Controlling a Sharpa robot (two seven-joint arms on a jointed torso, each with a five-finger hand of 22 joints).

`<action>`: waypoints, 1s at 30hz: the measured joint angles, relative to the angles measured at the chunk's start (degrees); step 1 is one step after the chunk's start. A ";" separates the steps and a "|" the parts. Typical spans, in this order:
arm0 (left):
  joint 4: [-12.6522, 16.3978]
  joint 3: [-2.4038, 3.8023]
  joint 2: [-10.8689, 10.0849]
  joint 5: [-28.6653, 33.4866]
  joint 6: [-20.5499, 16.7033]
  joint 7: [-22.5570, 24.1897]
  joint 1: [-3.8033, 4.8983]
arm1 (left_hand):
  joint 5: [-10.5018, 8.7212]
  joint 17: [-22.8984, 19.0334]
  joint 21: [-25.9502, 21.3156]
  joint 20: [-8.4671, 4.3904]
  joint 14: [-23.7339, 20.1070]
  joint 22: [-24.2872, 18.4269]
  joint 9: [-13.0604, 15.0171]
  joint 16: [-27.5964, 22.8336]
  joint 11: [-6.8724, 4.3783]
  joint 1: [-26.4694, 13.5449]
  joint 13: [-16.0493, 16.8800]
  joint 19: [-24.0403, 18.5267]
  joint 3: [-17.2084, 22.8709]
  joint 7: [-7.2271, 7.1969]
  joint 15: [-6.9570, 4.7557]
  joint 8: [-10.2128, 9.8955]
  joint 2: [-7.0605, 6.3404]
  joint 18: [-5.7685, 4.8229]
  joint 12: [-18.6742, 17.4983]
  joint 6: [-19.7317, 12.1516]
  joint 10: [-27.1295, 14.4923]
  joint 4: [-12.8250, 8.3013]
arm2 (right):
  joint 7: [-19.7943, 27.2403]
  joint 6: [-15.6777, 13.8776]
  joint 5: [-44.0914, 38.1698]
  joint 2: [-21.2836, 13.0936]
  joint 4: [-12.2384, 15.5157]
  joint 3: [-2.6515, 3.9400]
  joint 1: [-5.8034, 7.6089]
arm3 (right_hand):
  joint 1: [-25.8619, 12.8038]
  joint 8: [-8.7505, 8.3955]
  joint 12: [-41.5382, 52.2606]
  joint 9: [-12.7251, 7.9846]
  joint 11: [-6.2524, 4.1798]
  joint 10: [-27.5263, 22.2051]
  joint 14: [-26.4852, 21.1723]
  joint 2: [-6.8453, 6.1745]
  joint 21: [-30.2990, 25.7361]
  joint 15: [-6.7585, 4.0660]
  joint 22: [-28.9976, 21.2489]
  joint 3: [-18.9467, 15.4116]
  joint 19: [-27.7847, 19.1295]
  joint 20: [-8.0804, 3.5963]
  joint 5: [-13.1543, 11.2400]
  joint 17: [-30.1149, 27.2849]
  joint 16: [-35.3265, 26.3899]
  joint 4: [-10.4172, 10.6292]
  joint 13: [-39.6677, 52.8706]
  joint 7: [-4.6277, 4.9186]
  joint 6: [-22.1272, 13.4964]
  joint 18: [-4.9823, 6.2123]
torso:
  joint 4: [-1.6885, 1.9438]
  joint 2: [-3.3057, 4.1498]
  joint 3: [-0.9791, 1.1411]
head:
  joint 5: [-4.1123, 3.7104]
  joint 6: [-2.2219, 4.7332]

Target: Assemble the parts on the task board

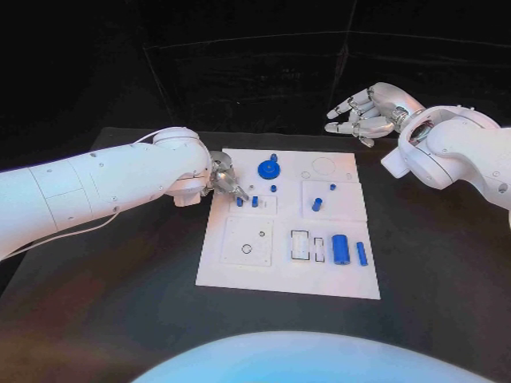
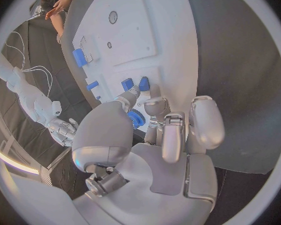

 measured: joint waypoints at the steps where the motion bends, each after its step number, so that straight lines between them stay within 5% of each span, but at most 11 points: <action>1: -0.01 -0.01 -0.03 0.00 -0.03 -0.05 -0.01 | 0.00 0.00 0.00 0.00 0.00 0.01 0.08 0.00 0.00 -0.33 0.04 0.00 -0.70 0.00 0.00 0.20 -0.27 0.01 0.00 0.00 0.00 0.24 | 0.00 0.00 0.00 -0.01 0.00 0.00 0.00 | 0.00 0.00 0.00 0.00 0.00 0.00 0.00 0.00 0.00 0.00 0.00 0.00 0.00 0.00 0.00 0.00 0.00 0.00 0.00 0.00 0.00 0.00 | 0.01 0.00 -0.01 | 0.00 0.00; 7: 0.15 -0.03 -0.35 -0.04 -1.06 0.01 -0.07 | 0.01 0.00 0.00 0.00 0.00 0.16 0.19 0.00 0.00 -3.05 0.15 0.00 -6.08 0.00 0.00 0.39 -1.44 0.00 0.27 0.00 0.00 2.49 | 0.02 0.00 0.00 -0.02 0.00 0.00 0.00 | 0.00 0.00 0.00 0.00 0.00 0.00 0.00 0.00 0.00 0.00 -0.08 0.00 0.00 0.00 0.00 0.00 0.00 0.00 0.01 0.00 0.00 0.00 | 0.05 0.00 -0.03 | 0.01 0.04; 13: 0.71 -0.03 -1.36 0.94 -4.70 1.24 -0.10 | 0.01 0.00 -0.80 -0.20 0.00 -0.96 0.19 0.00 -0.32 -3.14 -0.88 -0.21 -10.06 0.02 0.00 0.39 -1.03 0.01 -0.22 -0.27 -0.33 4.36 | 0.05 0.00 0.00 -0.02 -0.03 0.00 0.00 | 0.00 0.00 0.00 0.00 0.00 0.00 0.00 0.00 0.00 0.00 -0.11 0.00 0.00 0.00 0.00 0.01 0.00 0.00 0.01 0.00 0.00 0.00 | 0.05 -0.03 -0.04 | 0.02 0.13; 18: 1.20 -0.01 -2.10 3.68 -9.17 4.01 -0.10 | 0.01 0.00 -3.87 -0.07 0.00 -4.10 -0.19 -0.38 0.42 -1.62 -6.56 -1.37 -13.02 1.00 0.00 -0.51 0.27 0.00 -4.82 -2.75 -4.17 5.18 | 0.06 -0.01 0.00 0.00 -0.06 0.00 0.00 | 0.00 0.00 0.00 0.00 0.00 0.00 0.00 0.00 0.01 0.00 -0.10 0.00 0.00 0.00 0.00 0.01 0.00 0.00 0.01 0.00 0.00 0.00 | 0.05 -0.03 -0.04 | -0.02 0.21; 21: 1.36 -0.01 -2.54 6.60 -12.31 6.94 -0.10 | 0.01 0.00 -10.79 0.69 -0.11 -11.22 -1.39 -3.36 1.90 1.01 -13.20 -4.63 -14.77 2.56 1.05 -2.78 0.39 1.45 -10.60 -6.52 -9.56 5.06 | 0.08 -0.01 0.00 0.00 -0.07 0.00 0.00 | 0.00 0.00 0.00 0.00 0.00 0.00 0.00 0.00 0.01 0.00 -0.10 0.00 0.00 0.00 0.00 0.01 0.00 0.00 0.01 0.00 0.00 0.00 | 0.05 -0.03 -0.03 | -0.08 0.25; 22: 1.38 -0.01 -2.64 7.56 -13.23 8.02 -0.10 | 0.01 0.00 -13.39 1.03 -0.10 -13.78 -1.81 -4.47 2.45 2.04 -14.00 -5.85 -15.24 3.13 1.60 -3.38 0.52 1.45 -11.48 -7.68 -10.94 4.86 | 0.08 -0.01 0.00 0.00 -0.07 0.00 0.00 | 0.00 0.00 0.00 0.00 0.00 0.00 0.00 0.00 0.01 0.00 -0.10 0.00 0.00 0.00 0.00 0.01 0.00 0.00 0.01 0.00 0.00 0.00 | 0.05 -0.03 -0.03 | -0.09 0.28; 25: 1.39 -0.01 -2.83 9.98 -15.30 11.16 -0.10 | 0.01 -1.19 -22.47 2.11 -0.14 -22.54 -2.92 -8.90 3.86 5.30 -15.35 -10.42 -16.10 4.63 2.83 -4.54 1.26 3.59 -13.33 -9.77 -14.84 4.10 | 0.09 -0.01 0.00 0.00 -0.08 0.00 0.00 | 0.00 0.00 0.00 0.00 0.00 0.00 0.00 0.00 0.01 0.00 -0.10 0.00 0.00 0.00 0.00 0.01 0.00 0.00 0.01 0.00 0.00 0.00 | 0.05 -0.03 -0.03 | -0.16 0.40; 30: 0.75 -0.16 -2.06 13.09 -18.15 18.97 -0.07 | 0.01 -16.48 -31.88 3.88 -8.51 -30.08 -6.31 -20.97 5.85 15.85 -19.76 -16.67 -12.53 6.37 4.74 -7.94 3.63 4.02 -19.94 -10.87 -23.77 -0.83 | 0.11 -0.01 0.00 0.00 -0.14 0.00 0.00 | 0.00 0.00 0.00 0.00 0.00 0.00 0.00 0.00 0.01 0.00 -0.10 -0.05 0.00 0.00 0.00 0.01 0.00 0.05 0.02 0.00 0.00 0.00 | 0.05 -0.04 -0.01 | -0.33 0.65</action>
